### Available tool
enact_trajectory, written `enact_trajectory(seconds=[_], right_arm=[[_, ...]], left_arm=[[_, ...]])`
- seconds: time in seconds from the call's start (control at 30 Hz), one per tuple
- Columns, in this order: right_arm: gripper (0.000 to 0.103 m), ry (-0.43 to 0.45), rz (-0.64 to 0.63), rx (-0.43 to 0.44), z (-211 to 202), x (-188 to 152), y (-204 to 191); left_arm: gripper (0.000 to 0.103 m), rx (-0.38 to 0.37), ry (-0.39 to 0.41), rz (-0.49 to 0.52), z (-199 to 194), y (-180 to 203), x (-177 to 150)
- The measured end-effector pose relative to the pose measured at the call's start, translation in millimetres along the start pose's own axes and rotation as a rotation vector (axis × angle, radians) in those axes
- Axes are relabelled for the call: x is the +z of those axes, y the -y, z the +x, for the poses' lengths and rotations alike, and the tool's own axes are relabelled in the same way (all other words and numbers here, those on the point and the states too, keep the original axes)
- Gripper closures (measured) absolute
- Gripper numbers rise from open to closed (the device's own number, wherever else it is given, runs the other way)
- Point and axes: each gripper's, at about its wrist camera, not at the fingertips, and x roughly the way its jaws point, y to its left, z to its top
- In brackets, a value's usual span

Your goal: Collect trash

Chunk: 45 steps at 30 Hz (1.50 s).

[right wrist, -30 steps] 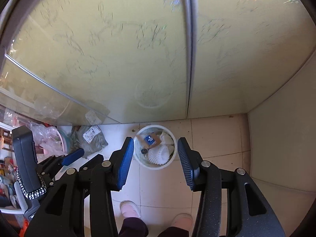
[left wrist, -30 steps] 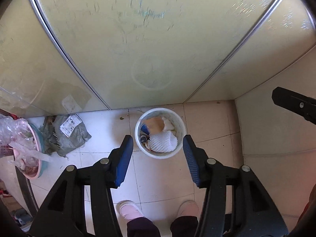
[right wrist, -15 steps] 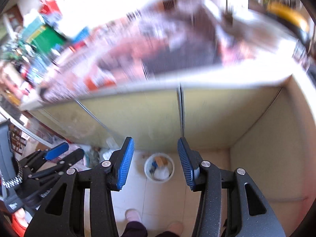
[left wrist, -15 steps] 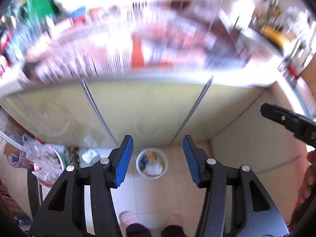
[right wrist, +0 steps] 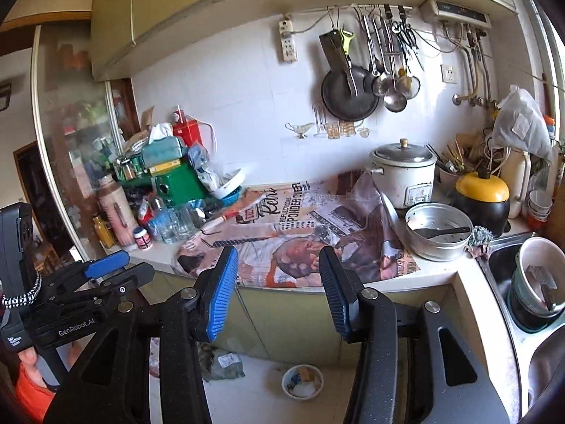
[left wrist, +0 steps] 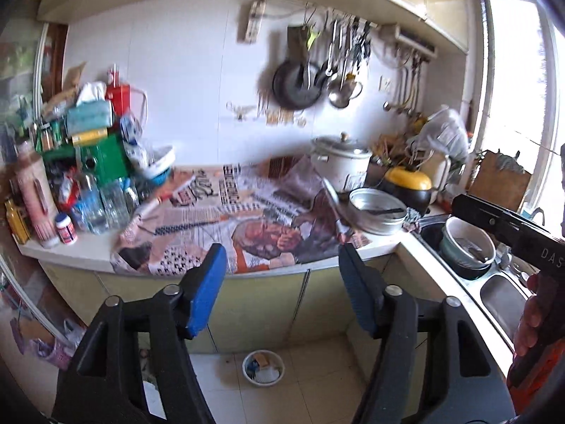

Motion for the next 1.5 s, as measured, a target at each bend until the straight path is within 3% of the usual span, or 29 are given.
enact_trajectory(seconds=[0.07, 0.13, 0.2, 0.4, 0.43, 0.73, 1.5], right_arm=[[0.048, 0.026, -0.004, -0.013, -17.9, -4.0, -15.7], [0.044, 0.045, -0.015, -0.022, -32.2, -6.3, -28.9], [0.033, 0.061, -0.023, -0.03, -45.0, -9.0, -38.5], [0.002, 0.121, -0.035, -0.069, -82.8, -18.2, -66.8], [0.001, 0.132, -0.036, -0.083, -86.4, -19.7, -70.3], [0.0, 0.11, -0.037, -0.089, -99.9, -34.2, -83.7], [0.0, 0.085, -0.034, -0.085, -106.4, -40.0, -86.9]], left_arm=[[0.028, 0.002, 0.033, 0.017, -29.2, -0.4, -0.6], [0.015, 0.006, 0.052, 0.019, -54.3, -0.8, -3.4], [0.002, 0.008, 0.072, 0.01, -77.4, -4.1, -6.2], [0.001, 0.02, 0.106, 0.028, -124.7, -10.4, -18.8], [0.001, 0.02, 0.108, 0.029, -129.4, -11.3, -20.9], [0.001, 0.005, 0.125, 0.02, -156.2, -13.8, -31.6], [0.001, -0.011, 0.12, 0.022, -161.4, -10.1, -33.5]])
